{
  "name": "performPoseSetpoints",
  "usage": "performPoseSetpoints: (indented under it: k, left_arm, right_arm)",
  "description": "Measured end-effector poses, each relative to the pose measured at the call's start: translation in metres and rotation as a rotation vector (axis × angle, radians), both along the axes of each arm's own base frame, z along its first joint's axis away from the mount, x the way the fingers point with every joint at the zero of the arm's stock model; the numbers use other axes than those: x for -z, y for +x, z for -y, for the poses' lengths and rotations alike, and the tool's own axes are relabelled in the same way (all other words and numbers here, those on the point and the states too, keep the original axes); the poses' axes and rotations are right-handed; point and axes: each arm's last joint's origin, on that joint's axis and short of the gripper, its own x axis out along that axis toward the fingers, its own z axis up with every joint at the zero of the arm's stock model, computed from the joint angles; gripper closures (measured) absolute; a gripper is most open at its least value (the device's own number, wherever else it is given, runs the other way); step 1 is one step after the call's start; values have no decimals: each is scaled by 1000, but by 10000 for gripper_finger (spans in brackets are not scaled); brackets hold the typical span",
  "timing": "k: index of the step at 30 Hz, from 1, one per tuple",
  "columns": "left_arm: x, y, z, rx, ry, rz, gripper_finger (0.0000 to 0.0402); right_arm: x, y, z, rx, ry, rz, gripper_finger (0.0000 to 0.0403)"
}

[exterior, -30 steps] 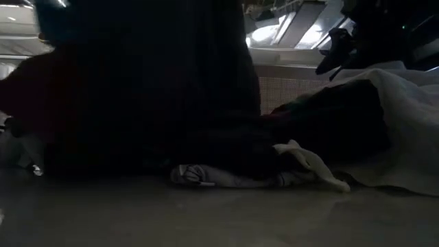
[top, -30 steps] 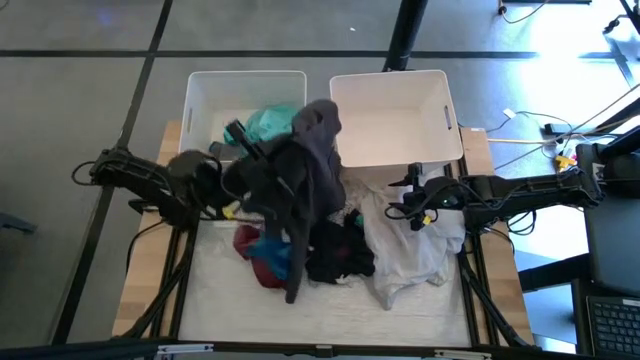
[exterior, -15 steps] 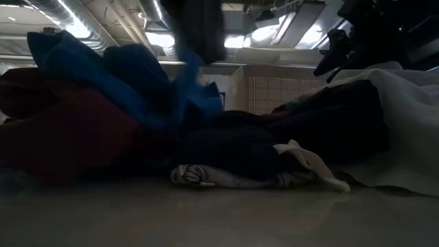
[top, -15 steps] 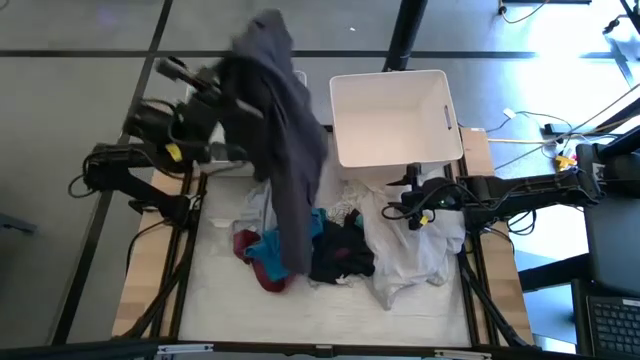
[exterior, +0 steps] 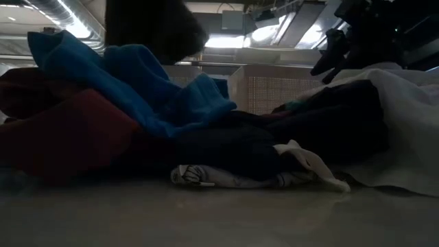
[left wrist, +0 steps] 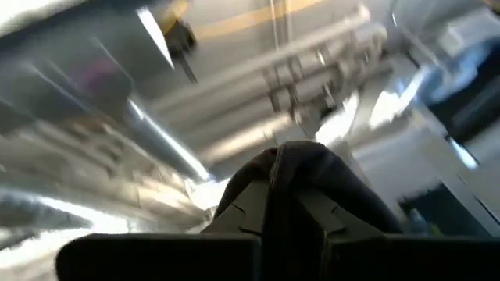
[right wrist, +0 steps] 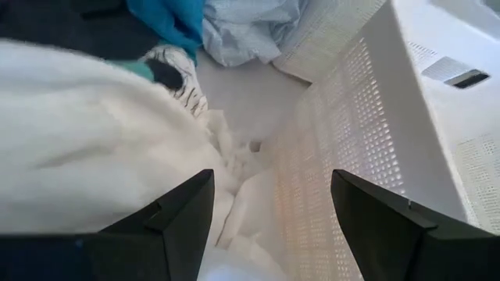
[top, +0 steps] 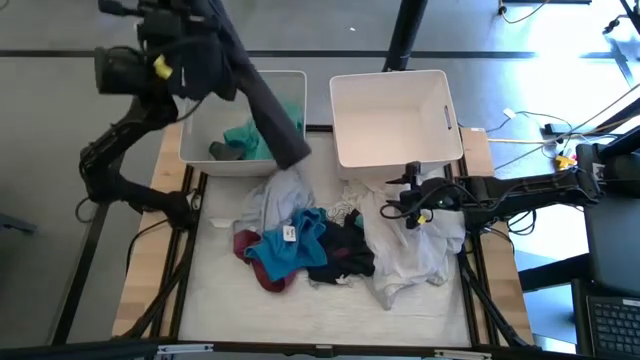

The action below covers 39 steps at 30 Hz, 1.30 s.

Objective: Sort clothes
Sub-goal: Put the black shorts into the left white laundry bin

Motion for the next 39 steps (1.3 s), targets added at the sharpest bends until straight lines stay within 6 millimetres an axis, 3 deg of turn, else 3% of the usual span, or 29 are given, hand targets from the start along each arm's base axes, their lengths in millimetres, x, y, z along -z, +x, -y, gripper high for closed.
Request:
performPoseSetpoints:
  k: [5,11,21,33,39]
  left_arm:
    - [30,3,-42,38,-262,-30,382]
    - [71,16,-67,109,-611,-56,380]
    - [134,25,-69,92,-1104,-112,382]
    - [279,36,-75,36,-1477,-136,383]
    - [329,34,-70,77,-1560,-96,374]
  right_arm:
    - [4,1,0,14,18,-24,144]
    - [7,3,0,29,35,-44,144]
    - [17,11,-1,31,31,-102,144]
    - [32,23,-2,29,22,-179,144]
    - [38,27,-2,29,20,-208,144]
